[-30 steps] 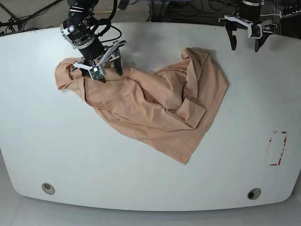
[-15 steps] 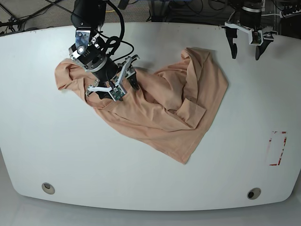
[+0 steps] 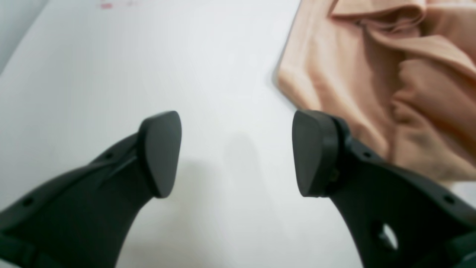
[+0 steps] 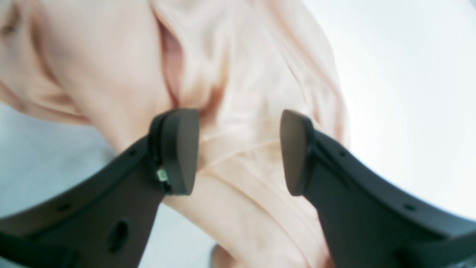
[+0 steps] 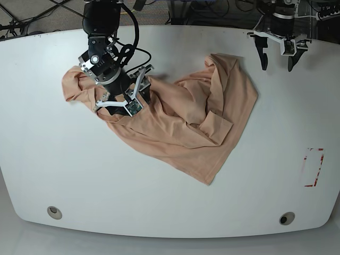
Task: Fold the T-shirt properly
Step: 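Lower the left gripper onto the shirt and grasp its edge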
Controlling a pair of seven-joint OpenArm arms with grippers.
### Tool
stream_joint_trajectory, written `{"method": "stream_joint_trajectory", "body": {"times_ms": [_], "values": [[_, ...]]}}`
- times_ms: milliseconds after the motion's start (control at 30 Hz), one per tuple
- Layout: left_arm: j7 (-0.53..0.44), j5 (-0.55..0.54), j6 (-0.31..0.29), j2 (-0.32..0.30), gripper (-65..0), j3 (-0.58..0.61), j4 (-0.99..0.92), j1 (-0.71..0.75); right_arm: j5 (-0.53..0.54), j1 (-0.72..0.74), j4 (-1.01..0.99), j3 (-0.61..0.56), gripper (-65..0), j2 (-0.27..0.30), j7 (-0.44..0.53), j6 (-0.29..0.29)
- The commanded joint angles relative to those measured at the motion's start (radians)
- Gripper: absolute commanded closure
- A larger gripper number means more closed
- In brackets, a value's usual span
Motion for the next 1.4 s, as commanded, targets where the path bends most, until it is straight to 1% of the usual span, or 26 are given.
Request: {"method": "stream_joint_trajectory", "body": {"times_ms": [0,133,300,433,533,633,833,1000,1200,1233,1267,1333,1367], "values": [[-0.035,-0.003,0.006,-0.006,-43.5,-0.006,0.005,-0.002,0.002,0.004,0.021,0.001,-33.8,0.002,0.023,-0.002],[-0.035,-0.003,0.006,-0.006,-43.5,-0.002,-0.014,-0.005,0.008,-0.013,0.019,-0.012,-33.9,-0.003,0.023,-0.002],[-0.035,-0.003,0.006,-0.006,-43.5,-0.004,-0.015,-0.026,0.008,-0.007,-0.011,-0.100,-33.8,-0.007,0.023,-0.002],[-0.035,-0.003,0.006,-0.006,-43.5,-0.004,-0.015,-0.028,0.008,0.050,-0.082,-0.134,-33.6,-0.016,0.023,-0.002],[-0.035,-0.003,0.006,-0.006,-43.5,-0.006,-0.015,-0.028,-0.001,0.086,-0.134,-0.117,-33.6,-0.050,0.025,-0.002],[-0.035,-0.003,0.006,-0.006,-43.6,-0.016,-0.015,-0.026,-0.001,0.133,-0.180,-0.098,-33.6,-0.064,0.025,-0.002],[-0.035,-0.003,0.006,-0.029,-43.8,-0.025,-0.017,-0.023,-0.001,0.186,-0.255,-0.098,-33.6,-0.064,0.028,-0.002],[-0.035,-0.003,0.006,-0.031,-43.9,-0.027,-0.017,-0.025,-0.001,0.214,-0.329,-0.098,-33.5,-0.065,0.031,-0.002],[-0.033,-0.003,0.006,-0.031,-44.0,-0.025,-0.017,-0.032,-0.003,0.238,-0.381,-0.097,-33.3,-0.065,0.089,-0.002],[-0.032,-0.003,0.006,-0.031,-44.2,-0.025,-0.018,-0.034,-0.003,0.238,-0.381,-0.097,-32.5,-0.065,0.089,-0.002],[-0.022,-0.003,0.006,-0.031,-44.2,-0.024,-0.018,-0.046,-0.003,0.240,-0.381,-0.097,-30.3,-0.062,0.089,-0.002],[0.034,-0.003,0.006,-0.029,-44.2,-0.021,-0.018,-0.077,-0.003,0.241,-0.384,-0.097,-22.2,-0.061,0.091,-0.002],[0.085,-0.004,0.006,-0.029,-44.2,-0.021,-0.018,-0.095,-0.003,0.241,-0.384,-0.097,-15.4,-0.061,0.091,-0.002]]}}
